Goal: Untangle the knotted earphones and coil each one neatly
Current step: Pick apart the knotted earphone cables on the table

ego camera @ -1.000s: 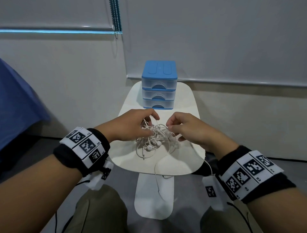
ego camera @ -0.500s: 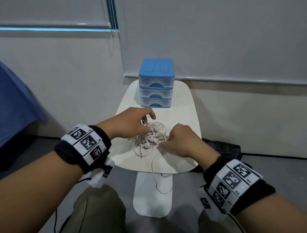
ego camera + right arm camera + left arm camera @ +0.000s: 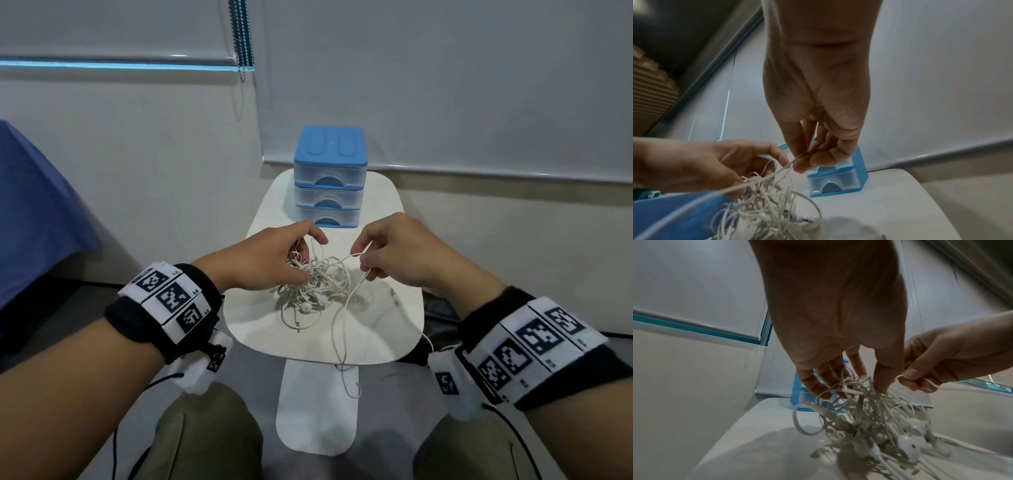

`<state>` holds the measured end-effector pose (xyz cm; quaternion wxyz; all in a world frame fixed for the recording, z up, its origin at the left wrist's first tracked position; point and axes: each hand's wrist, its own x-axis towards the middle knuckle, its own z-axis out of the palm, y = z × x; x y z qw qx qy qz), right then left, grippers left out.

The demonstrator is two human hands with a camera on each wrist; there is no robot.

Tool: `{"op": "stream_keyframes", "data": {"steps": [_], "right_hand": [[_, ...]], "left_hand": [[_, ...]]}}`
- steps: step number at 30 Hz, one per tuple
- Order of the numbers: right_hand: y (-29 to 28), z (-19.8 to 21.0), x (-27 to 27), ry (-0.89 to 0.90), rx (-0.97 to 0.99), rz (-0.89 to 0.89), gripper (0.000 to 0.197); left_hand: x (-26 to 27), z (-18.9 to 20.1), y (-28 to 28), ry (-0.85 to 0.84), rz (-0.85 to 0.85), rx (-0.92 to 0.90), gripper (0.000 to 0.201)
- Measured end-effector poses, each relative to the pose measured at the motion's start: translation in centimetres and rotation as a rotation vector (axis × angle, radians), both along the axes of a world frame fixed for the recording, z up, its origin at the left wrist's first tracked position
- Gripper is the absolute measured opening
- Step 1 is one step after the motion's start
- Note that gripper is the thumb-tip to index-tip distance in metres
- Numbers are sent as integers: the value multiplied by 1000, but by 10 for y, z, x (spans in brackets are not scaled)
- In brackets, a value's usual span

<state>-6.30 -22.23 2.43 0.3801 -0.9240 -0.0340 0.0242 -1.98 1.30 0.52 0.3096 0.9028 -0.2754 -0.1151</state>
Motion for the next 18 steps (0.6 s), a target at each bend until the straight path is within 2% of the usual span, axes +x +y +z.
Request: {"op": "stream_keyframes", "data": {"steps": [2,10,13,18], "right_hand": [[4,0,5,-17,-51,42,19],[26,-2,16,-19,-127,128,13],[32,-9,16,-40,-171,125,19],[26,-25,12,11,39,28,17]], "left_hand": [[1,1,-2,1,-10,-10,48],[3,6,-6,12,5,-25,40],[4,4,-11,5,1,-34,40],[6,-3,-15,-5,49,-49,33]]}}
